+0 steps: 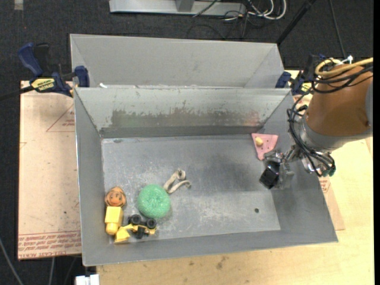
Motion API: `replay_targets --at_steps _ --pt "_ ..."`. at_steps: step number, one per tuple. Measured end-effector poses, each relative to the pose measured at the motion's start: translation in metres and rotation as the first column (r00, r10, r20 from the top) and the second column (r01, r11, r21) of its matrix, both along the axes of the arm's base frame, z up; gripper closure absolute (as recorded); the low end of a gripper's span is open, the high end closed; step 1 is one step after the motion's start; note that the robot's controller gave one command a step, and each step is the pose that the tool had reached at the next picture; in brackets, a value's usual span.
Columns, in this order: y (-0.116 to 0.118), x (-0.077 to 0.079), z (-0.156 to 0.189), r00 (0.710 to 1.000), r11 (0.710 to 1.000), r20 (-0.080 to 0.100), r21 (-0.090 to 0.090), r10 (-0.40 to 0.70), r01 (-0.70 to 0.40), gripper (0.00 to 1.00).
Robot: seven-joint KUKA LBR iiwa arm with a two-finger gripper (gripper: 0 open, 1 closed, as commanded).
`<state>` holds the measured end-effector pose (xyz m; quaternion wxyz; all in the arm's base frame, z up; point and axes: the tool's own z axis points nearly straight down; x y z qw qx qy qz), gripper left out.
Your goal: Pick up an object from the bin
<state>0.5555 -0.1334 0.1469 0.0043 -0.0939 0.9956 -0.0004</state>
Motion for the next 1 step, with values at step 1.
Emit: replay_targets --at_steps 1 --pt "-0.0083 0.0178 -0.0143 1.0 1.0 -0.005 0.0 -0.026 0.026 1.0"
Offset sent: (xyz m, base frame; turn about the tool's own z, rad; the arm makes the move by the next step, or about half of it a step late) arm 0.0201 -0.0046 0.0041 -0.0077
